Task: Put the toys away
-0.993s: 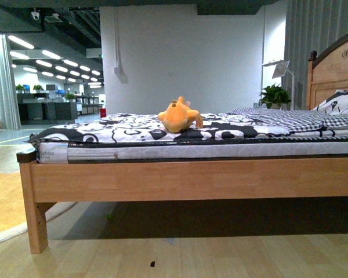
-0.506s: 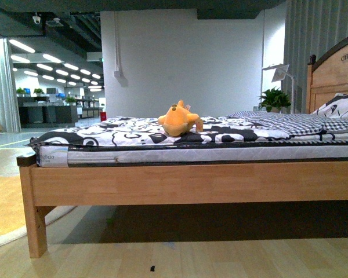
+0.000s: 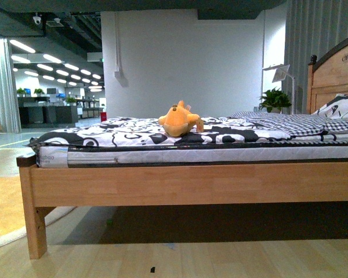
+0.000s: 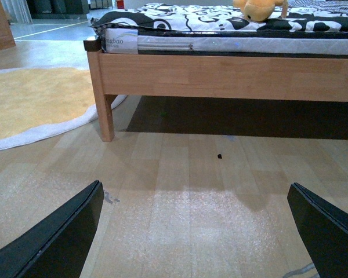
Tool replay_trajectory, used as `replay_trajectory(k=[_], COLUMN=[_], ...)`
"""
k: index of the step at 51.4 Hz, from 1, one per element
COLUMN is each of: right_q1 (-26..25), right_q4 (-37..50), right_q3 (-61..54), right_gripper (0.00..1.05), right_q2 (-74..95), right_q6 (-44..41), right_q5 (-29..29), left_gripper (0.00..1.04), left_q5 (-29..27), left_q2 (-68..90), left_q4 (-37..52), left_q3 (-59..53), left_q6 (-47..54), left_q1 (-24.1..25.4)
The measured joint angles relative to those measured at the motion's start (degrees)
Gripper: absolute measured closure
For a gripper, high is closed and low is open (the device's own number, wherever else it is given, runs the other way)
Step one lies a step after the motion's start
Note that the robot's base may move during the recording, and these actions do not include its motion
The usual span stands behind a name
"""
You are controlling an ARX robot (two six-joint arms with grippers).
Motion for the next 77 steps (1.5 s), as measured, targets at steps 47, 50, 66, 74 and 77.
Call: replay_trajectory(k=[47, 50, 66, 74, 77], right_q1=[0.0, 0.0, 0.0, 0.0, 0.0], right_q4=[0.0, 0.0, 0.0, 0.0, 0.0], right_q3=[0.0, 0.0, 0.0, 0.0, 0.0], right_gripper=[0.06, 0.06, 0.06, 0.06, 0.06], right_q2=[0.0, 0.0, 0.0, 0.0, 0.0], right_q6=[0.0, 0.0, 0.0, 0.0, 0.0], right_q5=[0.0, 0.0, 0.0, 0.0, 0.0], left_gripper=[0.06, 0.06, 0.06, 0.06, 0.06], left_q5=[0.0, 0.0, 0.0, 0.0, 0.0], left_q2=[0.0, 0.0, 0.0, 0.0, 0.0], left_q4=[0.0, 0.0, 0.0, 0.0, 0.0], left_q3=[0.0, 0.0, 0.0, 0.0, 0.0], left_q6=[0.0, 0.0, 0.0, 0.0, 0.0], left_q1=[0.0, 0.0, 0.0, 0.0, 0.0])
